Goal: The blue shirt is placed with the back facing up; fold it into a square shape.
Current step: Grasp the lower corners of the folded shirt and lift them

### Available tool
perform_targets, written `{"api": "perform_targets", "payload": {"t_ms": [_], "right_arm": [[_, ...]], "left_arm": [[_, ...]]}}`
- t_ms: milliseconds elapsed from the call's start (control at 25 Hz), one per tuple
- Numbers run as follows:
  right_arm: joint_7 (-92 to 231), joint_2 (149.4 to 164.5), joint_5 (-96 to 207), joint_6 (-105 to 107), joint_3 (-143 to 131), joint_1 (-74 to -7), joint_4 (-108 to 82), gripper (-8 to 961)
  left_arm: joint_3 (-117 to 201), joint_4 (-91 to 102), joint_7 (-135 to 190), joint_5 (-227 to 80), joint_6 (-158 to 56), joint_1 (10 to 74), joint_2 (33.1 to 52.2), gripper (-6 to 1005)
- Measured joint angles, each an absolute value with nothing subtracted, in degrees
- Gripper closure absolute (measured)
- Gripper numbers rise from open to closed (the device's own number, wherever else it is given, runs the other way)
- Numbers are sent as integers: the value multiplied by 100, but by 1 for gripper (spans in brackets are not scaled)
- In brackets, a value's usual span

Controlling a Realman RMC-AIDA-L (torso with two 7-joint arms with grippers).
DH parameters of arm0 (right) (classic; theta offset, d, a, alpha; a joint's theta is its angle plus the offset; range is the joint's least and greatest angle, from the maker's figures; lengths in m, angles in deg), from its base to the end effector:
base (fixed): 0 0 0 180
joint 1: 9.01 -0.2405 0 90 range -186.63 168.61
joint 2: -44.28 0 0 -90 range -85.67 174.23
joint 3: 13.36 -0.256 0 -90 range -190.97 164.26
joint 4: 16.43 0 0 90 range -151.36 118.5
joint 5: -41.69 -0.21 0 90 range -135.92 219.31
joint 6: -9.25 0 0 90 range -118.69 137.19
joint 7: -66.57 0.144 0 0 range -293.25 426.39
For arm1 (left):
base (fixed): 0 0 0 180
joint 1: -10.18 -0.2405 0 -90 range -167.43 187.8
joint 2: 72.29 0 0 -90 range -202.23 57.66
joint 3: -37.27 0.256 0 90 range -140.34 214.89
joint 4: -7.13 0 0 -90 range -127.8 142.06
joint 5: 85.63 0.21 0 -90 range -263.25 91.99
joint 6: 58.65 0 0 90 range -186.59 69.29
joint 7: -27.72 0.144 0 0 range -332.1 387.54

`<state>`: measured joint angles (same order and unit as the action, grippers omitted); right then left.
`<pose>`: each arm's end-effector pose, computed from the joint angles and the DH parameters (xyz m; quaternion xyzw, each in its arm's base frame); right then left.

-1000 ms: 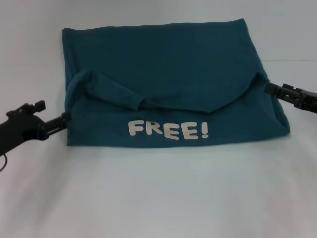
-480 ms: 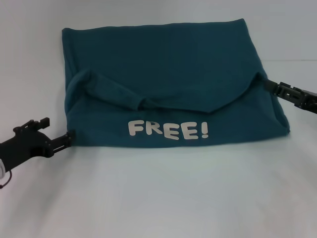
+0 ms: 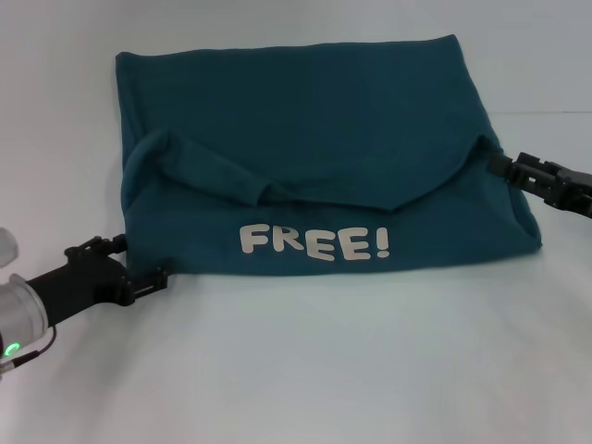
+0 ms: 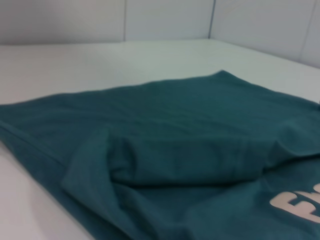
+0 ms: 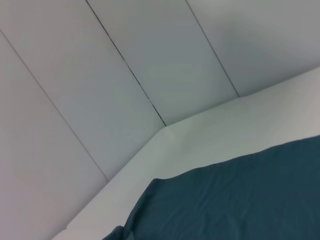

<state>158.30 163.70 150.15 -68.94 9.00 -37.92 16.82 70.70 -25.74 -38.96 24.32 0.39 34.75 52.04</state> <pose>0.3050 0.3505 0.0358 -0.7892 0.4171 0.3587 0.2730 -0.3392 0.3336 -0.0223 -0.8630 -0.3060 -0.1633 0.3673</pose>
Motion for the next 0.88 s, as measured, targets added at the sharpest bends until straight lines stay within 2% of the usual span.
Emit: {"api": "perform_targets", "payload": {"t_ms": [600,880], "right_arm": [[15889,16308,15005,-6887,909,-3727,1679,130],[16019,16274,15061,-6964,1002,-3702,1699,130]], "left_arm": [[7279,-2539,-3929,2390,45,3562,5217,175],[7273,-2556,-3960,2378,36,3555,5217,308]]}}
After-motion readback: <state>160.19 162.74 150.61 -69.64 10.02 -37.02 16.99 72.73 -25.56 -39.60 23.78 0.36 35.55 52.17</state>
